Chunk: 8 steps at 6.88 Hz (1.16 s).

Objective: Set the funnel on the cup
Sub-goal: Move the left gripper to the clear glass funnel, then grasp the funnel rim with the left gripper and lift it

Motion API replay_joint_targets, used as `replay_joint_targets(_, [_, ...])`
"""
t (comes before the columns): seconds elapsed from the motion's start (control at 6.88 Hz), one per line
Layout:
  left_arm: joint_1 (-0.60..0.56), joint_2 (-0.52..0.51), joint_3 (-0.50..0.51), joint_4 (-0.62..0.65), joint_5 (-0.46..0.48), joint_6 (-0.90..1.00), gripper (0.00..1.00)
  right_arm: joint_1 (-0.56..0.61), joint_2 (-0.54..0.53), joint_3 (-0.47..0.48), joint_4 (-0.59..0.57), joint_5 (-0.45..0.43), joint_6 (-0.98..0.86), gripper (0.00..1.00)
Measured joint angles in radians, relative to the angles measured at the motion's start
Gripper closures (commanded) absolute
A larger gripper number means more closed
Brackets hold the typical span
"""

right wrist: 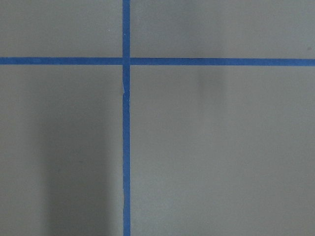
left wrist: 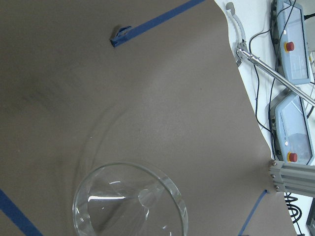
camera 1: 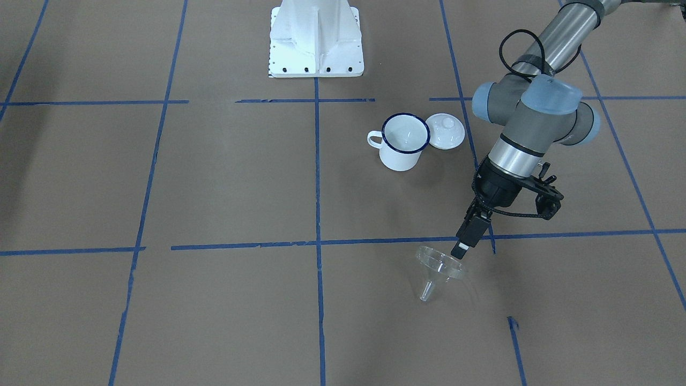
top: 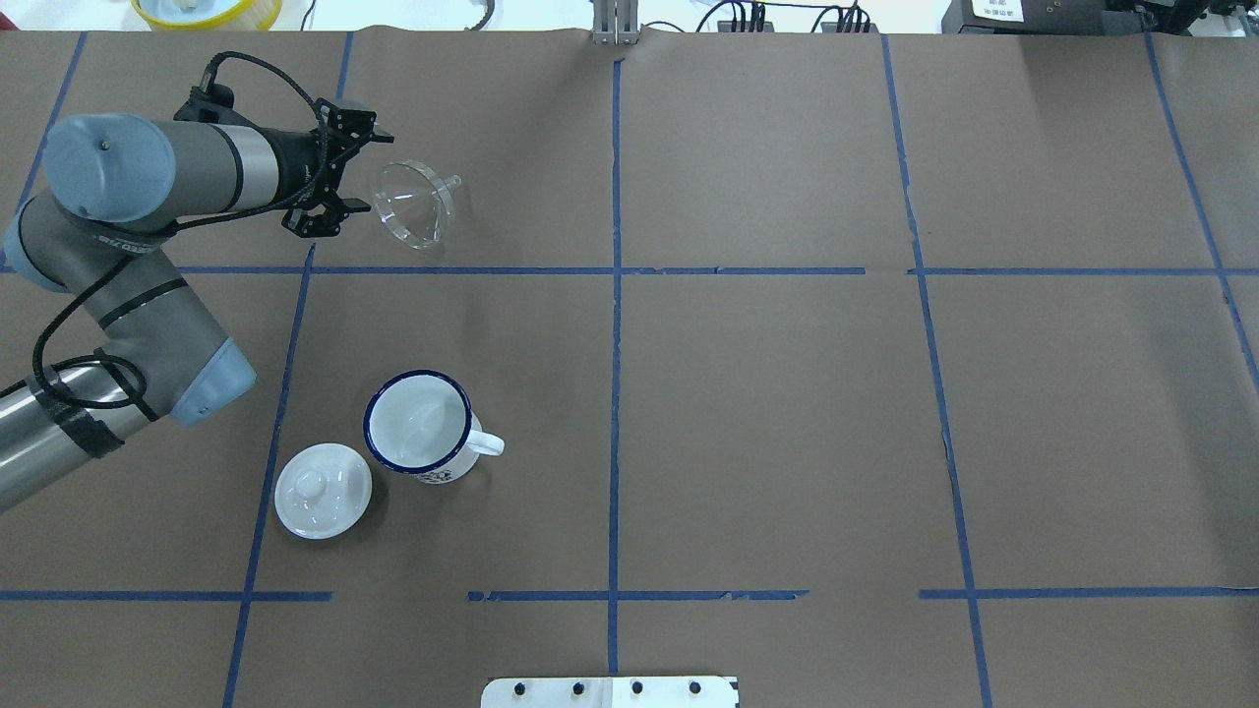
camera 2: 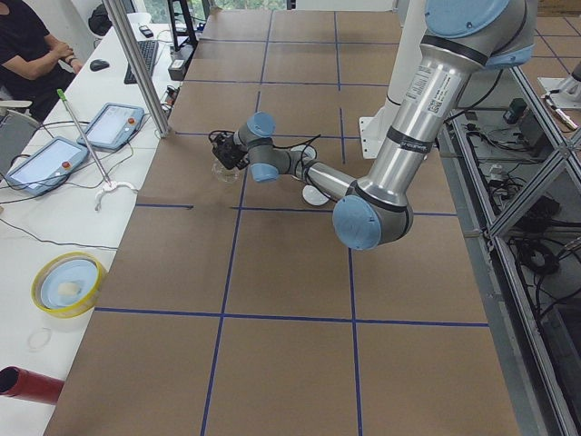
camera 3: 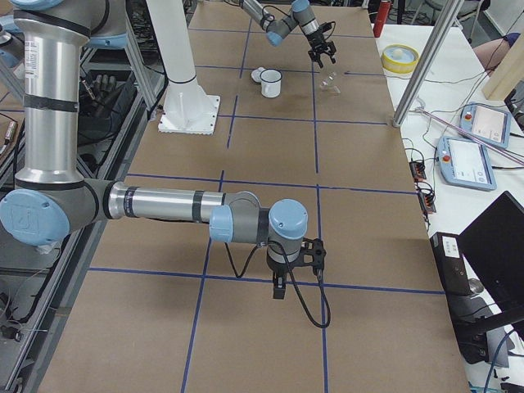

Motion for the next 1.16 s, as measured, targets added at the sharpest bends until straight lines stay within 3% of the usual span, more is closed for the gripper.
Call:
replay_joint_targets(0.73, [0.012, -0.034, 0.101, -0.111, 0.029, 0.005, 0.37, 0.0, 0.0, -0.001, 0.0, 0.0, 0.0, 0.0])
replay_joint_targets(1.16, [0.022, -0.062, 0.152, -0.121, 0.038, 0.005, 0.52, 0.0, 0.0, 0.0, 0.0, 0.0, 0.0, 0.0])
